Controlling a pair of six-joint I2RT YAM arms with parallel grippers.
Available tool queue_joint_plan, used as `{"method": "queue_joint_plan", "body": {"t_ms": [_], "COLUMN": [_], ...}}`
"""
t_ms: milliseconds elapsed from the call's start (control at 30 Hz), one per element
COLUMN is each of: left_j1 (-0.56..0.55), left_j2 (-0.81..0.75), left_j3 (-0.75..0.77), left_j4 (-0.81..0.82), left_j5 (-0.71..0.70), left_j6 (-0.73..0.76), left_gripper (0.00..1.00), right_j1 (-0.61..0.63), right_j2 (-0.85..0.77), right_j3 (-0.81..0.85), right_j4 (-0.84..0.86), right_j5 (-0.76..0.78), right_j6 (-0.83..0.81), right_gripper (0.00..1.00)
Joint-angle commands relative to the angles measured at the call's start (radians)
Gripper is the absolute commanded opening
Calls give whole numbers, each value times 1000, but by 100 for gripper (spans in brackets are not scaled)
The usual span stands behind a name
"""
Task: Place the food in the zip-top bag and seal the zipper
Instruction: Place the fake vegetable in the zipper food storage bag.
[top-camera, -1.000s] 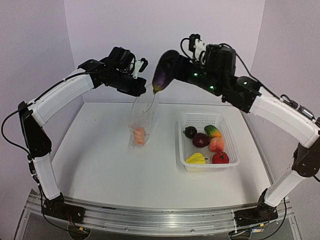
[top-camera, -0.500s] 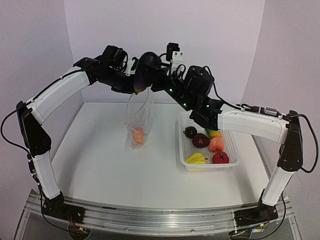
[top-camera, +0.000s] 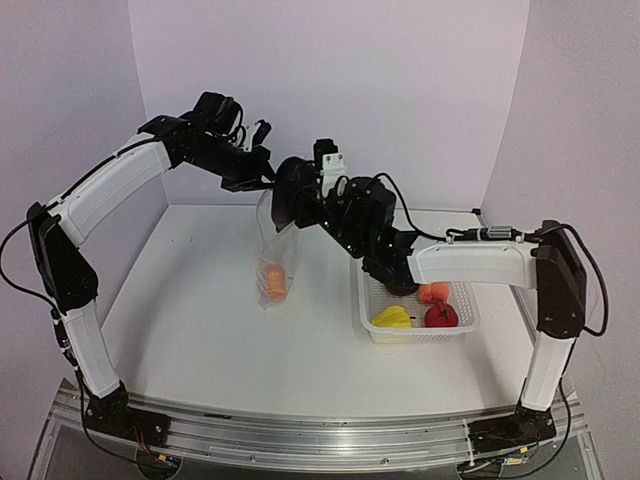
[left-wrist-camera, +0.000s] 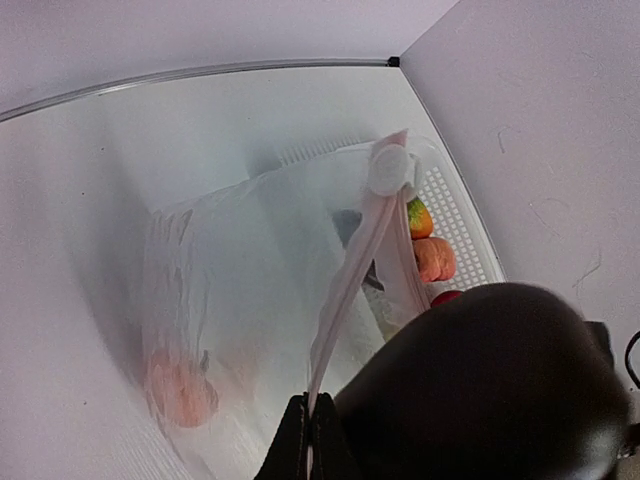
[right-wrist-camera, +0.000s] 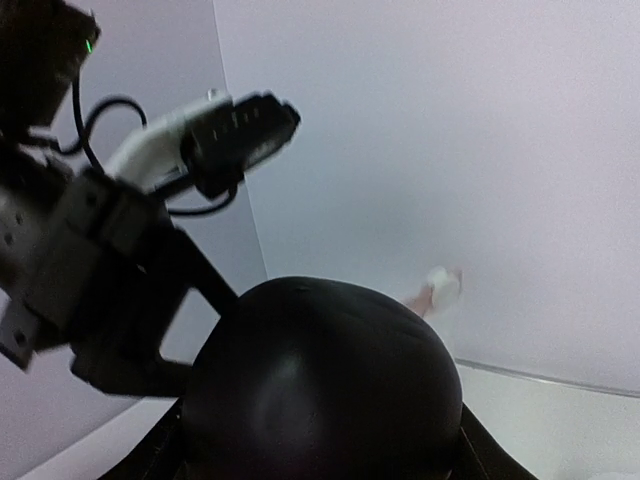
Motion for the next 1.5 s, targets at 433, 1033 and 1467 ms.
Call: {"method": "queue_joint_plan", "body": {"t_ms": [433,1033,1467], "left_j1": [-25,-23,-23], "left_j2": [-40,-31,-65], "left_j3": [76,86,85], "left_j4": [58,57,61], "left_j5": [25,-182,-232], "left_j6": [49,114,168], "left_gripper": [0,0,0], "right_j1": [39,2,-386], "right_j2": [155,5,-137], "right_j3": [543,870,420], "right_j4": [-1171,-1375,-1614], "right_j5": [58,-197,-242], "right_j6": [66,187,170], "right_gripper": [54,94,94]}}
